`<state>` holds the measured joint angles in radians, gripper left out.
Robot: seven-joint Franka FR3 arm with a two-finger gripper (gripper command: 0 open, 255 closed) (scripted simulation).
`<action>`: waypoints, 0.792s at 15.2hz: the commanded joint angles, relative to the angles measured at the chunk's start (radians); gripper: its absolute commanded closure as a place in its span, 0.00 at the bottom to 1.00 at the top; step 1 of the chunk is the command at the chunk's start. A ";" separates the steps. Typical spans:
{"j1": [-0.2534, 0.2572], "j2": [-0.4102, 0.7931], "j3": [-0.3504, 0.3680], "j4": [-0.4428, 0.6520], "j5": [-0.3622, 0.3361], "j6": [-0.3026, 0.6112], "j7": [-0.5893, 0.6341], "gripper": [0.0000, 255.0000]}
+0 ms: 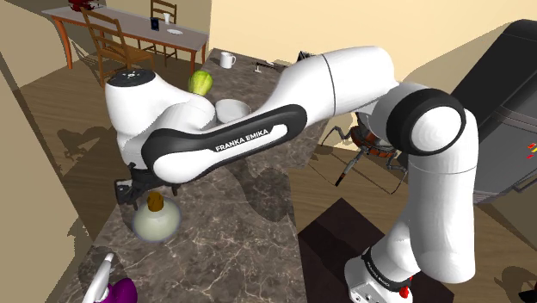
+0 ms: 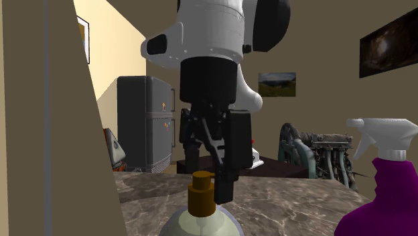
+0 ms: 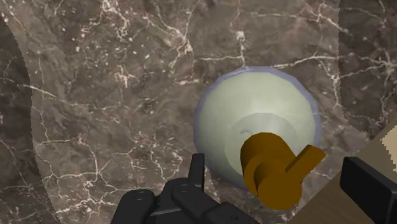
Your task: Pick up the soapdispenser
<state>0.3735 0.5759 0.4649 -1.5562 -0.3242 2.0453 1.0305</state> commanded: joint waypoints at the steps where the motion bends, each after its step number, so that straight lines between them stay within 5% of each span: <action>1: 0.004 0.017 -0.005 -0.001 -0.008 0.018 0.004 0.00; 3: 0.004 0.020 -0.006 -0.004 -0.010 0.024 0.006 0.00; 4: 0.004 0.020 -0.006 -0.005 -0.010 0.024 0.006 1.00; 12: 0.003 0.019 -0.006 -0.007 -0.009 0.025 0.005 1.00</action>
<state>0.3764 0.5934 0.4594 -1.5624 -0.3334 2.0706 1.0357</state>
